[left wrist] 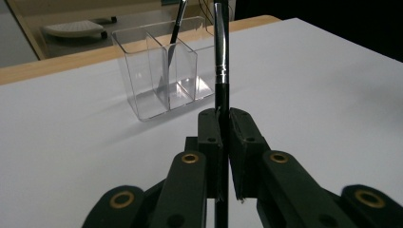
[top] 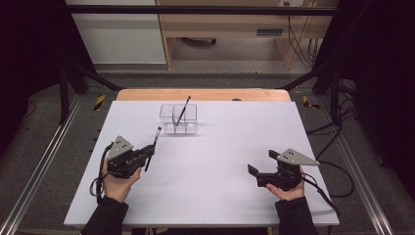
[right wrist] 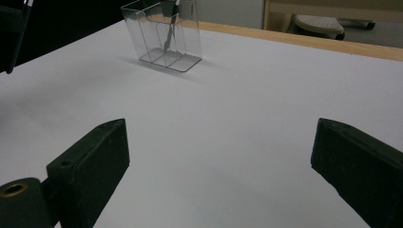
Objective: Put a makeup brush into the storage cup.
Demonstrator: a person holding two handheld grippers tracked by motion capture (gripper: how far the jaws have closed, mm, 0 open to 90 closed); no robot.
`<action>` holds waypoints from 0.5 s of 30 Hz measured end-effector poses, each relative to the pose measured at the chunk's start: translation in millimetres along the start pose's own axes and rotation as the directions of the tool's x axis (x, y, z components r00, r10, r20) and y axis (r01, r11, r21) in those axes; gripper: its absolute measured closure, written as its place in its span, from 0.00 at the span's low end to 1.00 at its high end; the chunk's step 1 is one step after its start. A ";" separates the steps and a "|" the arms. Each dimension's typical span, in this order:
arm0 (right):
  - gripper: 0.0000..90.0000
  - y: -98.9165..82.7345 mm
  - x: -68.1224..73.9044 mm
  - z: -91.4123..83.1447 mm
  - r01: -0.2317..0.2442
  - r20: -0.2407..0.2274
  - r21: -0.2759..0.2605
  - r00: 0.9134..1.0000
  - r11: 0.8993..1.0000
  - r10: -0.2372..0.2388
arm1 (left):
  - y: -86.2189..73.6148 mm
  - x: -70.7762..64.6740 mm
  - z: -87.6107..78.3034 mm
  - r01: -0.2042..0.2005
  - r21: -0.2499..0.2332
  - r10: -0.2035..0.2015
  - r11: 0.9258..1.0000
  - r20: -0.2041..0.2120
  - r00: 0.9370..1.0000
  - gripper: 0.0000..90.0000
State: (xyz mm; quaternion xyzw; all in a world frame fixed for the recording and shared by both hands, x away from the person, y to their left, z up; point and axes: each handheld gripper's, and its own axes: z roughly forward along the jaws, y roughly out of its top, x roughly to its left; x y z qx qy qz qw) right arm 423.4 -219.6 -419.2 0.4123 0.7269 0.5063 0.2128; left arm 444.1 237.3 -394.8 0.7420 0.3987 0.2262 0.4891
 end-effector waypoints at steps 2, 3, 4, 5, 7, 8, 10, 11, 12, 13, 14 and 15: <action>0.07 -0.3 0.2 0.7 0.004 0.001 0.002 1.000 1.000 -0.004 | 1.0 -0.5 -2.0 0.003 -0.019 -0.003 1.000 -0.006 1.000 0.93; 0.06 -0.4 0.6 1.0 0.002 0.002 0.003 1.000 1.000 -0.002 | 2.1 -0.4 -3.4 0.010 -0.032 -0.010 0.999 -0.003 1.000 0.93; 0.06 -0.4 1.1 1.1 0.004 0.005 0.004 1.000 1.000 -0.004 | 3.1 -0.4 -4.5 0.016 -0.044 -0.016 0.999 -0.002 1.000 0.93; 0.06 -0.3 1.3 1.1 0.006 0.006 0.003 1.000 1.000 -0.006 | 4.7 -0.5 -4.7 0.018 -0.042 -0.018 0.999 0.005 1.000 0.93; 0.06 -0.1 1.3 0.9 0.007 0.004 0.000 1.000 1.000 -0.007 | 6.7 -1.7 -5.7 0.007 -0.053 -0.007 0.999 0.000 1.000 0.93; 0.06 0.0 1.1 0.7 0.008 0.006 0.000 1.000 1.000 -0.008 | 7.8 -2.0 -5.8 0.008 -0.053 -0.008 0.999 0.001 1.000 0.93; 0.06 0.1 1.0 0.5 0.008 0.007 -0.001 1.000 1.000 -0.008 | 10.0 -2.3 -6.5 0.005 -0.066 -0.005 0.998 -0.003 1.000 0.93; 0.06 0.1 1.0 0.4 0.008 0.008 -0.003 1.000 1.000 -0.008 | 11.1 -2.3 -6.7 0.006 -0.070 -0.006 0.998 -0.004 1.000 0.93; 0.06 0.2 1.0 0.4 0.007 0.008 -0.004 1.000 1.000 -0.007 | 12.9 -2.5 -7.3 0.006 -0.084 -0.007 0.996 -0.006 1.000 0.93; 0.06 0.2 1.0 0.4 0.007 0.008 -0.005 1.000 1.000 -0.007 | 14.1 -2.4 -7.8 0.004 -0.087 -0.004 0.996 -0.007 1.000 0.93; 0.06 0.1 1.0 0.5 0.007 0.009 -0.005 1.000 1.000 -0.007 | 16.3 -2.6 -8.0 0.004 -0.098 -0.005 0.995 -0.009 1.000 0.93; 0.06 0.1 1.0 0.5 0.008 0.010 -0.004 1.000 1.000 -0.008 | 17.6 -2.8 -7.9 0.004 -0.104 -0.005 0.995 -0.009 1.000 0.93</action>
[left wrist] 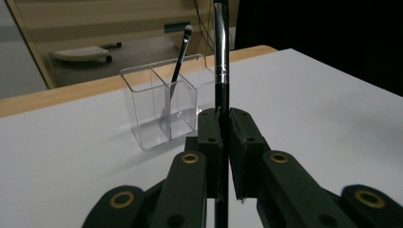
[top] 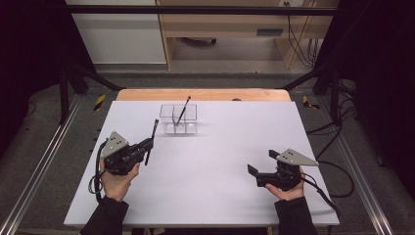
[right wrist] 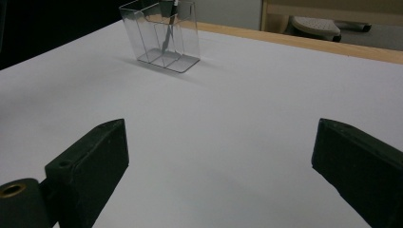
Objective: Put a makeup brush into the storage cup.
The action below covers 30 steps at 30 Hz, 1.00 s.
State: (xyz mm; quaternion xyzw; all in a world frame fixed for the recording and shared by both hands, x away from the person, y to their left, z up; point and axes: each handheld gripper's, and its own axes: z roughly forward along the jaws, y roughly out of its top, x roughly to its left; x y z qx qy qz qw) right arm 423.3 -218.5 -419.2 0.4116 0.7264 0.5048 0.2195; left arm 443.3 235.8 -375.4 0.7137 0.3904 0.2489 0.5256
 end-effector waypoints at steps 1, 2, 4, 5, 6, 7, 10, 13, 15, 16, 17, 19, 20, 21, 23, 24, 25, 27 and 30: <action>0.06 0.0 0.0 0.0 0.000 0.000 0.001 1.000 1.000 0.000 | 1.8 -0.3 0.5 -0.001 -0.006 0.001 1.000 0.000 1.000 0.93; 0.06 0.0 0.0 -0.1 0.000 0.001 0.001 1.000 1.000 0.000 | 4.2 -0.9 1.1 -0.006 -0.011 0.006 1.000 -0.003 1.000 0.93; 0.06 0.2 -0.4 -0.5 0.002 0.006 -0.004 1.000 1.000 -0.002 | 7.3 -1.0 1.5 -0.007 -0.021 0.007 1.000 -0.003 1.000 0.93; 0.06 0.3 -0.4 -0.7 0.001 0.007 -0.005 1.000 1.000 -0.001 | 9.2 -0.7 1.9 -0.007 -0.028 0.006 1.000 -0.006 1.000 0.93; 0.06 0.5 -0.3 -1.2 -0.001 0.006 -0.006 1.000 1.000 0.001 | 10.7 -0.4 2.5 -0.005 -0.034 0.005 0.999 -0.007 1.000 0.93; 0.06 0.6 -0.4 -1.4 -0.001 0.006 -0.007 1.000 1.000 0.001 | 11.8 -0.3 3.2 -0.004 -0.037 0.003 0.999 -0.008 1.000 0.93; 0.06 0.7 -0.6 -1.9 0.001 0.007 -0.011 1.000 1.000 0.000 | 16.6 0.4 6.0 -0.001 -0.051 0.001 0.999 -0.010 1.000 0.93; 0.06 0.7 -0.6 -1.8 0.000 0.007 -0.012 1.000 1.000 0.000 | 21.0 1.9 7.9 0.005 -0.064 -0.005 0.998 -0.011 1.000 0.93; 0.06 0.7 -0.8 -1.8 0.001 0.008 -0.011 1.000 1.000 -0.001 | 24.4 2.2 9.5 0.012 -0.080 -0.013 0.997 -0.008 1.000 0.93; 0.06 0.7 -0.8 -1.7 0.002 0.007 -0.012 1.000 1.000 -0.002 | 25.5 2.2 10.2 0.015 -0.085 -0.016 0.996 -0.008 1.000 0.93; 0.06 0.7 -0.7 -1.7 0.000 0.007 -0.011 1.000 1.000 0.000 | 27.5 2.4 11.4 0.017 -0.090 -0.017 0.996 -0.006 1.000 0.93; 0.06 0.6 -0.7 -1.5 0.000 0.007 -0.010 1.000 1.000 0.000 | 30.2 2.7 13.5 0.020 -0.098 -0.021 0.995 -0.005 1.000 0.93; 0.06 0.5 -0.6 -1.4 0.000 0.008 -0.009 1.000 1.000 0.000 | 32.2 2.7 15.3 0.023 -0.104 -0.023 0.994 -0.003 1.000 0.93; 0.06 0.5 -0.6 -1.2 0.000 0.008 -0.008 1.000 1.000 0.000 | 33.6 2.5 16.8 0.021 -0.109 -0.022 0.994 -0.005 1.000 0.93; 0.06 0.4 -0.7 -1.1 0.001 0.009 -0.007 1.000 1.000 -0.001 | 36.3 2.5 19.7 0.018 -0.115 -0.019 0.993 -0.009 1.000 0.93; 0.06 0.5 -0.8 -1.2 0.001 0.009 -0.007 1.000 1.000 -0.001 | 37.4 2.6 21.0 0.023 -0.122 -0.024 0.992 -0.008 1.000 0.93; 0.06 0.6 -0.8 -1.3 0.001 0.008 -0.008 1.000 1.000 -0.001 | 38.5 2.9 22.2 0.025 -0.126 -0.026 0.992 -0.007 1.000 0.93; 0.06 0.6 -0.8 -1.2 0.000 0.006 -0.008 1.000 1.000 0.000 | 40.4 3.2 24.6 0.030 -0.134 -0.031 0.990 -0.006 0.999 0.93; 0.06 0.5 -0.7 -1.0 0.001 0.007 -0.007 1.000 1.000 -0.001 | 42.3 3.0 27.6 0.035 -0.142 -0.036 0.989 -0.006 0.999 0.93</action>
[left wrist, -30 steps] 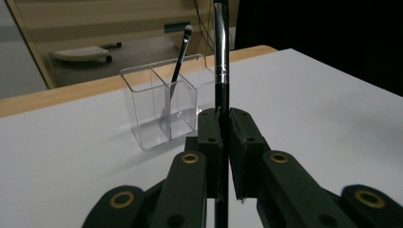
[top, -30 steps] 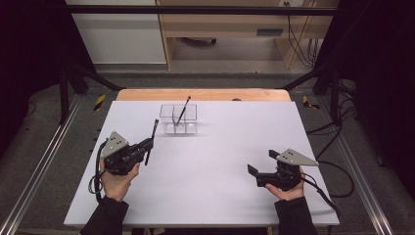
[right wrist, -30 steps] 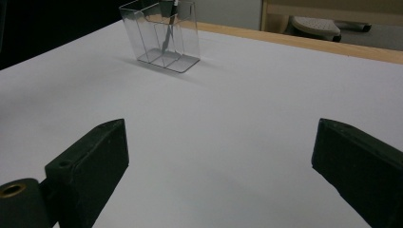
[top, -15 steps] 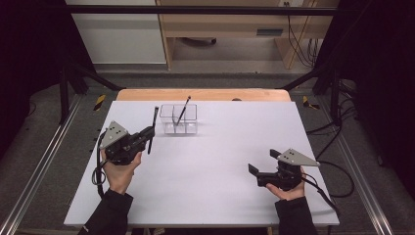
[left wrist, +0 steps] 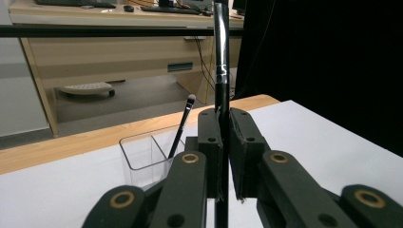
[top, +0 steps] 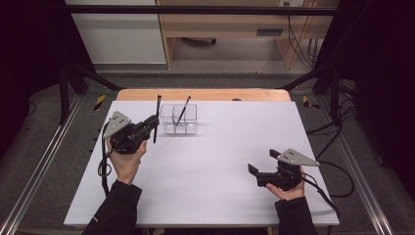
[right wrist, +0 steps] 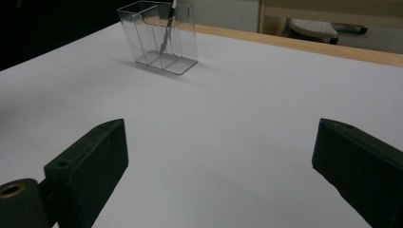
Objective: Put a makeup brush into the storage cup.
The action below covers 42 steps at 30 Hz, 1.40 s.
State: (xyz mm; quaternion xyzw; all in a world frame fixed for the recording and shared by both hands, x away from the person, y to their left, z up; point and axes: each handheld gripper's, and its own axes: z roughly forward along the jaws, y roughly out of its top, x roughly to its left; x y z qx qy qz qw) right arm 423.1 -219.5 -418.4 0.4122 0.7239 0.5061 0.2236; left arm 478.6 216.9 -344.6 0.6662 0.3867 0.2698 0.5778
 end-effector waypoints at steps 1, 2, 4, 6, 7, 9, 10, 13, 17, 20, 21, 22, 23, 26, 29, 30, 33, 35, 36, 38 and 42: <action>0.06 0.0 0.1 0.0 0.000 0.000 -0.001 1.000 1.000 0.000 | 0.4 0.0 1.5 0.002 -0.003 -0.002 1.000 0.000 1.000 0.93; 0.06 0.0 0.1 0.1 -0.001 -0.001 -0.001 1.000 1.000 0.001 | 0.8 0.1 2.6 0.003 -0.003 -0.003 1.000 0.000 1.000 0.93; 0.06 0.0 0.1 0.2 -0.001 -0.001 -0.001 1.000 1.000 0.001 | 1.7 0.0 5.9 0.001 -0.006 -0.001 1.000 -0.005 1.000 0.93; 0.06 0.0 -0.1 0.2 0.000 0.000 0.000 1.000 1.000 0.000 | 2.6 0.0 8.5 0.002 -0.007 -0.002 1.000 -0.007 1.000 0.93; 0.06 0.0 -0.1 0.2 -0.001 -0.001 0.000 1.000 1.000 0.001 | 3.1 -0.1 9.9 -0.002 -0.007 0.002 1.000 -0.010 1.000 0.93; 0.06 0.0 -0.2 0.2 0.000 -0.001 0.000 1.000 1.000 0.000 | 4.6 0.2 12.5 -0.003 -0.008 0.003 1.000 -0.014 1.000 0.93; 0.06 0.0 -0.3 0.3 0.001 -0.001 -0.001 1.000 1.000 -0.001 | 5.5 0.3 13.7 -0.005 -0.009 0.005 1.000 -0.018 1.000 0.93; 0.06 0.0 -0.3 0.5 0.001 -0.001 0.000 1.000 1.000 -0.001 | 9.3 0.3 17.8 -0.010 -0.014 0.009 1.000 -0.026 1.000 0.93; 0.06 -0.1 -0.2 0.9 0.000 -0.003 0.001 1.000 1.000 0.000 | 13.4 0.0 23.6 -0.010 -0.018 0.009 1.000 -0.031 0.999 0.93; 0.06 -0.1 -0.2 1.0 0.000 -0.003 0.000 1.000 1.000 0.000 | 15.2 0.3 28.0 -0.007 -0.022 0.006 1.000 -0.035 0.999 0.93; 0.06 -0.1 -0.2 1.0 -0.001 -0.003 -0.001 1.000 1.000 0.001 | 15.6 0.5 29.2 -0.007 -0.021 0.007 1.000 -0.035 0.999 0.93; 0.06 0.0 -0.2 1.0 -0.001 -0.004 -0.001 1.000 1.000 0.001 | 16.1 0.6 31.1 -0.009 -0.022 0.008 1.000 -0.038 0.999 0.93; 0.06 0.0 -0.3 1.0 0.000 -0.004 -0.001 1.000 1.000 0.000 | 16.8 0.8 32.9 -0.005 -0.022 0.004 1.000 -0.037 0.999 0.93; 0.06 0.0 -0.4 1.0 -0.001 -0.003 0.000 1.000 1.000 0.001 | 18.9 0.2 38.5 -0.004 -0.022 0.003 1.000 -0.037 0.999 0.93; 0.06 0.2 -0.5 0.8 -0.002 -0.004 -0.003 1.000 1.000 0.002 | 20.4 -0.7 44.5 -0.005 -0.019 0.005 1.000 -0.037 0.999 0.93; 0.06 0.2 -0.5 0.8 -0.002 -0.004 -0.002 1.000 1.000 0.002 | 20.9 -1.0 47.0 -0.008 -0.016 0.007 1.000 -0.038 0.999 0.93; 0.06 0.1 -0.5 0.9 0.000 -0.004 0.000 1.000 1.000 0.000 | 22.4 -1.3 52.1 -0.013 -0.013 0.012 1.000 -0.042 0.999 0.93; 0.06 0.2 -0.4 0.8 -0.001 -0.006 -0.001 1.000 1.000 0.001 | 23.7 -0.6 55.8 -0.011 -0.013 0.010 1.000 -0.045 0.999 0.93; 0.06 0.2 -0.4 0.8 -0.002 -0.006 -0.003 1.000 1.000 0.002 | 24.1 -0.4 56.9 -0.010 -0.014 0.010 1.000 -0.047 0.999 0.93; 0.06 0.3 -0.6 0.7 -0.001 -0.005 -0.003 1.000 1.000 0.001 | 25.2 0.7 60.3 -0.008 -0.013 0.007 1.000 -0.051 0.999 0.93; 0.06 0.3 -0.8 0.4 0.000 -0.005 -0.003 1.000 1.000 0.000 | 26.6 1.8 64.7 -0.001 -0.018 0.000 1.000 -0.051 0.999 0.93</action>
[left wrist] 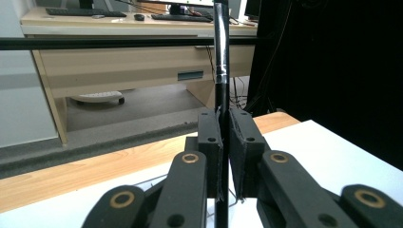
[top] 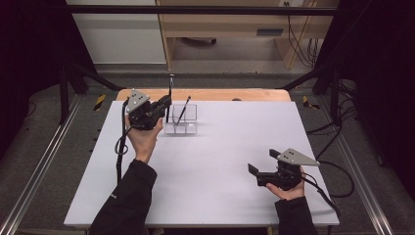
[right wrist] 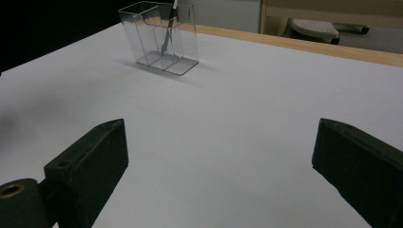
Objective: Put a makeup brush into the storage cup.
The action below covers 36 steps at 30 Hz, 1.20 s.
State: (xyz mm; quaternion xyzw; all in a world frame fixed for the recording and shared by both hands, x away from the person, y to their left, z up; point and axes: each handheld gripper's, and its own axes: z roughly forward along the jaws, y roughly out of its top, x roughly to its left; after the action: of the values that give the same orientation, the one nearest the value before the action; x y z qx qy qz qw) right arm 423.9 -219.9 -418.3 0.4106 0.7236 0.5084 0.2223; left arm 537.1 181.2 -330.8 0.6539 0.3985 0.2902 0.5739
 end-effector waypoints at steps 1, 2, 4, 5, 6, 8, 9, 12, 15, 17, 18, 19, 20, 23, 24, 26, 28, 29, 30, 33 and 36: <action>0.06 0.0 0.0 0.0 0.000 0.000 0.000 1.000 1.000 0.000 | 0.2 0.2 1.3 -0.001 0.000 0.001 1.000 -0.002 1.000 0.93; 0.06 0.0 -0.2 -0.1 0.001 0.000 0.000 1.000 1.000 -0.001 | 0.3 0.4 2.1 -0.002 0.001 0.002 1.000 -0.003 1.000 0.93; 0.06 0.0 -0.1 0.0 0.000 0.000 0.000 1.000 1.000 0.000 | 1.0 1.7 4.7 -0.003 0.004 0.003 1.000 -0.006 1.000 0.93; 0.06 -0.1 -0.1 0.1 0.000 0.000 0.000 1.000 1.000 0.000 | 1.2 1.9 5.8 0.000 0.002 0.001 1.000 -0.008 1.000 0.93; 0.06 -0.1 0.0 0.2 0.000 -0.001 0.000 1.000 1.000 0.000 | 1.9 2.3 7.6 -0.001 0.003 0.001 1.000 -0.008 1.000 0.93; 0.06 -0.2 -0.2 0.3 0.000 -0.001 0.003 1.000 1.000 0.000 | 3.2 2.4 11.0 -0.005 0.006 0.005 1.000 -0.011 1.000 0.93; 0.06 -0.3 -0.5 0.3 0.000 0.000 0.003 1.000 1.000 0.000 | 3.7 2.3 12.2 -0.005 0.007 0.005 1.000 -0.011 1.000 0.93; 0.06 -0.3 -0.9 -0.2 -0.001 0.000 0.001 1.000 1.000 0.001 | 5.5 1.6 17.7 -0.015 0.010 0.015 1.000 -0.017 1.000 0.93; 0.06 -0.3 -0.8 0.0 -0.002 0.000 0.002 1.000 1.000 0.002 | 6.4 3.0 22.2 -0.012 0.012 0.013 1.000 -0.022 1.000 0.93; 0.06 -0.4 -0.8 0.4 -0.001 -0.001 0.002 1.000 1.000 0.001 | 6.7 4.0 24.9 -0.010 0.012 0.011 1.000 -0.024 1.000 0.93; 0.06 -0.4 -0.8 0.4 -0.002 -0.001 0.003 1.000 1.000 0.002 | 6.8 4.5 26.1 -0.011 0.013 0.011 1.000 -0.027 1.000 0.93; 0.06 -0.4 -0.8 0.3 -0.002 0.000 0.002 1.000 1.000 0.002 | 6.8 5.2 27.6 -0.009 0.012 0.010 1.000 -0.029 1.000 0.93; 0.06 -0.3 -0.9 0.2 -0.002 -0.001 0.001 1.000 1.000 0.002 | 6.8 5.9 29.2 -0.007 0.014 0.007 1.000 -0.030 1.000 0.93; 0.06 -0.3 -1.0 0.1 -0.001 0.000 0.001 1.000 1.000 0.001 | 6.3 7.9 33.8 -0.004 0.019 0.005 1.000 -0.033 0.999 0.93; 0.06 -0.3 -1.2 0.1 -0.001 0.001 0.002 1.000 1.000 0.001 | 5.9 8.4 35.6 -0.002 0.019 0.002 1.000 -0.034 0.999 0.93; 0.06 -0.3 -1.3 0.2 -0.002 0.001 0.002 1.000 1.000 0.002 | 5.5 9.3 38.0 0.002 0.019 -0.001 1.000 -0.035 0.999 0.93; 0.06 -0.2 -1.3 0.3 -0.001 0.000 0.002 1.000 1.000 0.001 | 5.1 10.4 40.9 0.005 0.020 -0.004 1.000 -0.036 0.999 0.93; 0.06 -0.2 -1.4 0.3 -0.001 0.001 0.002 1.000 1.000 0.001 | 5.0 11.3 42.7 0.008 0.021 -0.007 1.000 -0.037 0.999 0.93; 0.06 -0.3 -1.5 0.3 -0.001 0.002 0.004 1.000 1.000 0.001 | 4.9 11.9 44.5 0.009 0.022 -0.008 1.000 -0.037 0.999 0.93; 0.06 -0.5 -1.5 0.4 -0.004 0.001 0.004 1.000 1.000 0.004 | 3.9 12.8 50.3 0.002 0.034 0.000 0.999 -0.042 0.999 0.93; 0.06 -0.6 -1.7 0.4 -0.003 -0.001 0.003 1.000 1.000 0.003 | 2.3 13.3 54.5 0.000 0.041 0.002 0.999 -0.046 0.999 0.93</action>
State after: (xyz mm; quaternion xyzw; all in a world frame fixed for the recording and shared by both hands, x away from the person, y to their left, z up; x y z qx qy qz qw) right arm 425.0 -221.1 -419.2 0.4117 0.7239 0.5078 0.2205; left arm 590.0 164.2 -339.1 0.6590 0.4169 0.2971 0.5510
